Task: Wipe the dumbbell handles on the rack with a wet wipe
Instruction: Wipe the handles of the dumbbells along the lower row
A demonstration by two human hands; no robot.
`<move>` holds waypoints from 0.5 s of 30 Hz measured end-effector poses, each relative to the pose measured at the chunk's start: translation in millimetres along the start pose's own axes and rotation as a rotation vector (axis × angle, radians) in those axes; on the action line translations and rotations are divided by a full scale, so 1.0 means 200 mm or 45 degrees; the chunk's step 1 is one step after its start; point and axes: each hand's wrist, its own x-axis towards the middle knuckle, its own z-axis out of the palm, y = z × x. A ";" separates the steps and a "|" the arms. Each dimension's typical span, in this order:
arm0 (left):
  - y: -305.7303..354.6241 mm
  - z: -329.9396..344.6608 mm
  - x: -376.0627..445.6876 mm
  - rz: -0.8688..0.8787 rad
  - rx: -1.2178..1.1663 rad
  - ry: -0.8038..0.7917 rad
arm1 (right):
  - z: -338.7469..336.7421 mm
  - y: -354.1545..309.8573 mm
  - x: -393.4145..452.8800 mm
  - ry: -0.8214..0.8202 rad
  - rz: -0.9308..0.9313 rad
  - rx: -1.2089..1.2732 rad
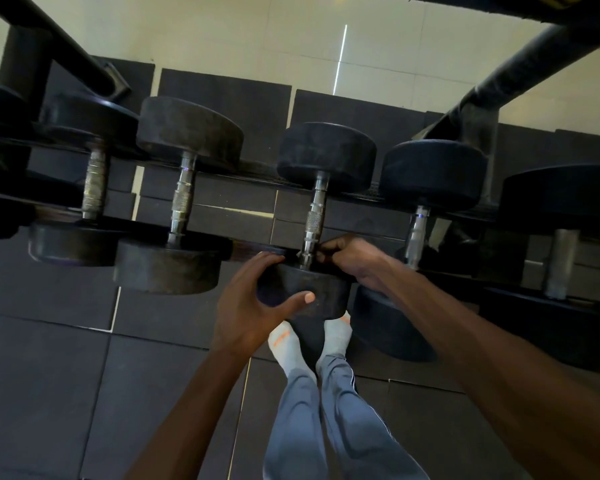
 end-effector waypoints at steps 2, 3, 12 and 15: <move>-0.01 0.00 0.00 0.003 0.003 -0.009 | -0.03 0.00 -0.01 0.011 -0.009 -0.005; 0.00 0.00 0.00 0.007 0.002 0.001 | -0.03 -0.01 -0.01 0.022 -0.025 0.006; -0.02 -0.01 0.01 0.051 0.047 0.021 | -0.04 -0.03 -0.14 0.090 -0.089 0.127; -0.01 -0.01 0.01 0.067 0.061 0.023 | -0.08 -0.12 -0.19 0.285 -0.483 -0.021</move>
